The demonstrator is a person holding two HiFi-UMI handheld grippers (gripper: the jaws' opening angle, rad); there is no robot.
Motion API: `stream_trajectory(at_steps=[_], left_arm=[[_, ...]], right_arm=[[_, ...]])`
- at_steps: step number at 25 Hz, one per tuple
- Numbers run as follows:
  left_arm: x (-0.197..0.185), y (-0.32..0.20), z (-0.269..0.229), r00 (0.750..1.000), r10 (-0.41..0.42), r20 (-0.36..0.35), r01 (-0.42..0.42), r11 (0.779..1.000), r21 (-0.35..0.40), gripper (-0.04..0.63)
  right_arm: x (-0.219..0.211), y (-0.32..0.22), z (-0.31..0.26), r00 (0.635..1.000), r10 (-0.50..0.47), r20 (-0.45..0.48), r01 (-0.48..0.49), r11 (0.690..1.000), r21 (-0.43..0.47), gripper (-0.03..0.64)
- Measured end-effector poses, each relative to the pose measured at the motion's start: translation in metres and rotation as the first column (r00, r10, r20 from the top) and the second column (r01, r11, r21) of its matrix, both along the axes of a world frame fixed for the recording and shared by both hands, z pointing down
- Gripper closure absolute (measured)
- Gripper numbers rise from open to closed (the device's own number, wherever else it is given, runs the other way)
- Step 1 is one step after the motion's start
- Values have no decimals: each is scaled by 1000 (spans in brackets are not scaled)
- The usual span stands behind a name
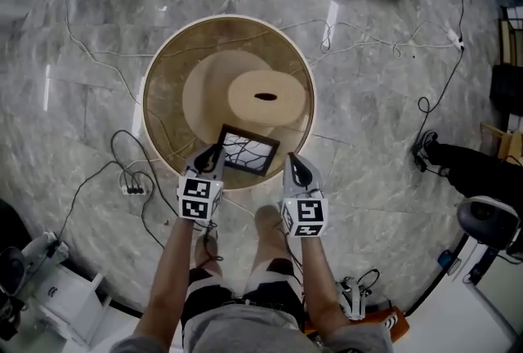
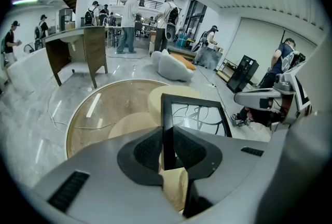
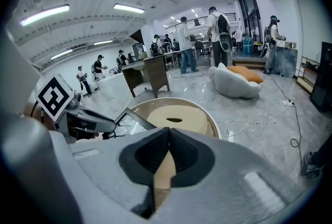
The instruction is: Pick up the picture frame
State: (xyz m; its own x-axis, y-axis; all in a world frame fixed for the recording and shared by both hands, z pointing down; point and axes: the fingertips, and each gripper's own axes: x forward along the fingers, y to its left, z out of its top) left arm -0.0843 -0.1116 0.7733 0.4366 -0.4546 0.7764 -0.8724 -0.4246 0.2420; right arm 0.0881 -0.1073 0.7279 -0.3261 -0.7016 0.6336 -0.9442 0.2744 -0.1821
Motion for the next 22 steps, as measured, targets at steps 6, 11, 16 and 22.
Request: stream_trajectory(at_steps=[6,11,16,22], left_arm=[[-7,-11,-80,1000,-21,-9,22,995,94,518],[-14,-17,-143,999,-33,-15,35,984,174,518],[-21,-11,-203,999,-44,-30,50,970,239,518],[-29,-6,-280,998,-40,-54,55,942,332,518]], right_arm=[[-1,-2,-58,1000,17,2,-17,999,40,618],[-2,-6,-111,1000,31,0,-31,994,100,618],[-7,-3,-172,999,39,2,-39,986,165,618],[-11,8,-254,998,58,-2,-55,962,269,618]])
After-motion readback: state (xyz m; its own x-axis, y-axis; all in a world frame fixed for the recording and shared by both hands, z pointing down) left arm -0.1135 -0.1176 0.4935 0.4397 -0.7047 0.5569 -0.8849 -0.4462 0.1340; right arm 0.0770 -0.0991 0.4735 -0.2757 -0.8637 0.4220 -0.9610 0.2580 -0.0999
